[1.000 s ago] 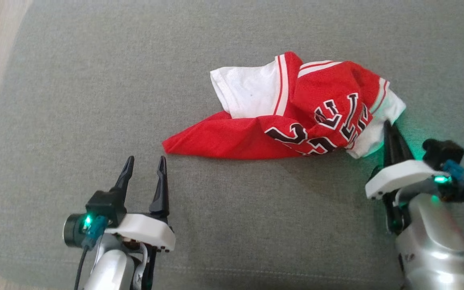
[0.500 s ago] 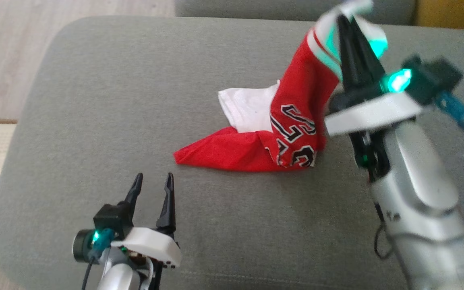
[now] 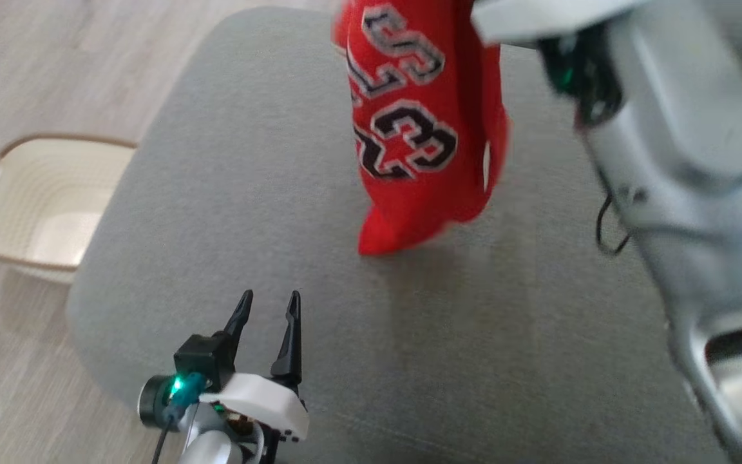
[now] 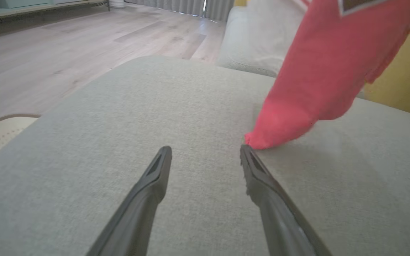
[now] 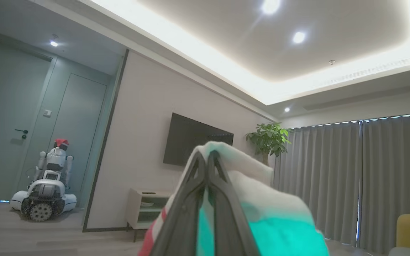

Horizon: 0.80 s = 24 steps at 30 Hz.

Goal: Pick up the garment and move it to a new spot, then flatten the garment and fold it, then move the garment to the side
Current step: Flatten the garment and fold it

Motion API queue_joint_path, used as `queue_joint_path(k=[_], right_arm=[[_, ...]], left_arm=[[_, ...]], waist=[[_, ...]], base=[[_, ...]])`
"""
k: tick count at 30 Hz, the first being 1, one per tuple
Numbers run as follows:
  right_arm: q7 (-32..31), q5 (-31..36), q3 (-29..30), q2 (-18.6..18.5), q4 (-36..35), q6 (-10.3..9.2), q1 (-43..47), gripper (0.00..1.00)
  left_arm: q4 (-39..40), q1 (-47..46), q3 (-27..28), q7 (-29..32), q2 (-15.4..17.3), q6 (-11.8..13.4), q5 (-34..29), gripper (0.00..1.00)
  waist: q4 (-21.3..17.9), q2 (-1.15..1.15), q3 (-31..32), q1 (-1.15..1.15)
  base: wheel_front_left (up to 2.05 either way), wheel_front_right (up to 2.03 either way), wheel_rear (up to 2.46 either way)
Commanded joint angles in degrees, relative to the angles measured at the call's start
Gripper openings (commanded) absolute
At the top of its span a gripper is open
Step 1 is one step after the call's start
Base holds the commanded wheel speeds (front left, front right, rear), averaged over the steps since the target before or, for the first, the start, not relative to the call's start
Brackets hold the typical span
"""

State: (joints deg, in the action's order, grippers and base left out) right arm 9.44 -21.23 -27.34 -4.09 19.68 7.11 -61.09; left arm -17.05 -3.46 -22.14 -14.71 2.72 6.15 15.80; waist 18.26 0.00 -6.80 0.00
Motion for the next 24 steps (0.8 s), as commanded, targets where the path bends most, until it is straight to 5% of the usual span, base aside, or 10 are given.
queue_joint_path(k=[1, 10, 20, 21, 24], right_arm=[[1.0, 0.1, 0.9, 1.22, -0.18, 0.37, -3.41, 0.0], [3.56, 13.36, 16.04, 1.18, 18.11, 0.37, -10.91, 0.0], [4.27, 28.22, 30.85, -3.42, 32.52, 0.37, 6.15, 0.03], [4.44, 28.63, 32.48, -3.81, 33.23, 0.37, 8.51, 0.97], [5.03, 29.38, 37.16, -4.21, 33.76, 0.37, 14.77, 1.0]], left_arm=[[1.4, -1.09, 1.31, -0.29, 0.16, 0.54, 0.39, 1.0], [2.2, -1.74, 2.0, -0.29, 0.16, 1.58, 0.99, 1.0], [2.84, -4.63, 2.53, -0.29, 0.16, 1.24, 0.08, 1.0], [2.85, -4.84, 2.64, -0.29, 0.16, 1.18, -0.12, 1.0], [2.72, -5.19, 3.07, -0.29, 0.16, 1.0, -0.64, 1.0]], waist=[[2.53, 0.0, -0.45, 0.0], [0.98, 0.0, -3.43, 0.0], [-6.19, 0.0, -6.05, 0.0], [-6.76, 0.0, -6.09, 0.0], [-8.34, 0.0, -6.04, 0.0]], base=[[0.0, 0.0, 0.0], [0.0, 0.0, 0.0], [0.0, 0.0, 0.0], [0.0, 0.0, 0.0], [0.0, 0.0, 0.0]])
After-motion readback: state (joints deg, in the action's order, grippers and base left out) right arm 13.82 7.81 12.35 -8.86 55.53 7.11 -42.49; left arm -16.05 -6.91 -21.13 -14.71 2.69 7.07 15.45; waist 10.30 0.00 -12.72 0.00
